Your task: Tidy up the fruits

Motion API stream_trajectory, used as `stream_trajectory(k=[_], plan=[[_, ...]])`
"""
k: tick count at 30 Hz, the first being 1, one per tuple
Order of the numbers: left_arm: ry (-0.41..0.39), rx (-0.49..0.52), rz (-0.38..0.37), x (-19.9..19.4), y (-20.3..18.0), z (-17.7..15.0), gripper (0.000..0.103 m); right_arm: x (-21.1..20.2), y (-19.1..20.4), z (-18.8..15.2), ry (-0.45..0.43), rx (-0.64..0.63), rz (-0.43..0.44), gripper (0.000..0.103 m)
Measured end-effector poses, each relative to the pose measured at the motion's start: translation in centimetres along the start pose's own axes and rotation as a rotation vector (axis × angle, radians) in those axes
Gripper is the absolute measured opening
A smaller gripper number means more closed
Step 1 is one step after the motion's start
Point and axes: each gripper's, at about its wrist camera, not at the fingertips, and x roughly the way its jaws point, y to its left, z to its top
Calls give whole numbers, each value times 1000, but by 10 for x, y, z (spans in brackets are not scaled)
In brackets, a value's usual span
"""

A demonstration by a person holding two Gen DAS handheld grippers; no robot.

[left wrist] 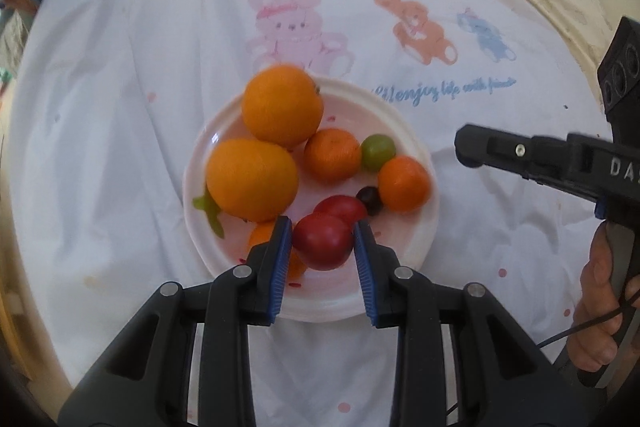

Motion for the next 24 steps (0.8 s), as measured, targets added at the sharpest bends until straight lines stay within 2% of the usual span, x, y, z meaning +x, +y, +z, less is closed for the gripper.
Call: stream_trajectory(k=[3, 6, 14, 15, 17, 19, 20, 22, 23, 24], plan=[[12, 28, -19, 9, -7, -2, 28, 13, 0, 3, 29, 1, 7, 25], [8, 58, -6, 11, -12, -2, 28, 23, 2, 2, 47, -7, 15, 25], [47, 47, -24, 18, -10, 2, 29, 33, 4, 1, 68, -2, 42, 26], [56, 51, -24, 20, -11, 1, 31, 34, 3, 1, 70, 4, 41, 27], [69, 53, -23, 21, -12, -1, 60, 34, 0, 1, 74, 28, 58, 29], [54, 48, -28, 18, -12, -2, 74, 34, -3, 1, 74, 42, 59, 29], [46, 50, -20, 16, -12, -2, 76, 33, -3, 1, 74, 45, 64, 29], [53, 50, -18, 16, -12, -2, 76, 31, -3, 1, 72, 60, 69, 36], [59, 45, -22, 16, -11, -2, 76, 29, -3, 1, 63, 64, 77, 50], [61, 39, -24, 14, -10, -3, 76, 25, -2, 2, 49, 58, 82, 59]])
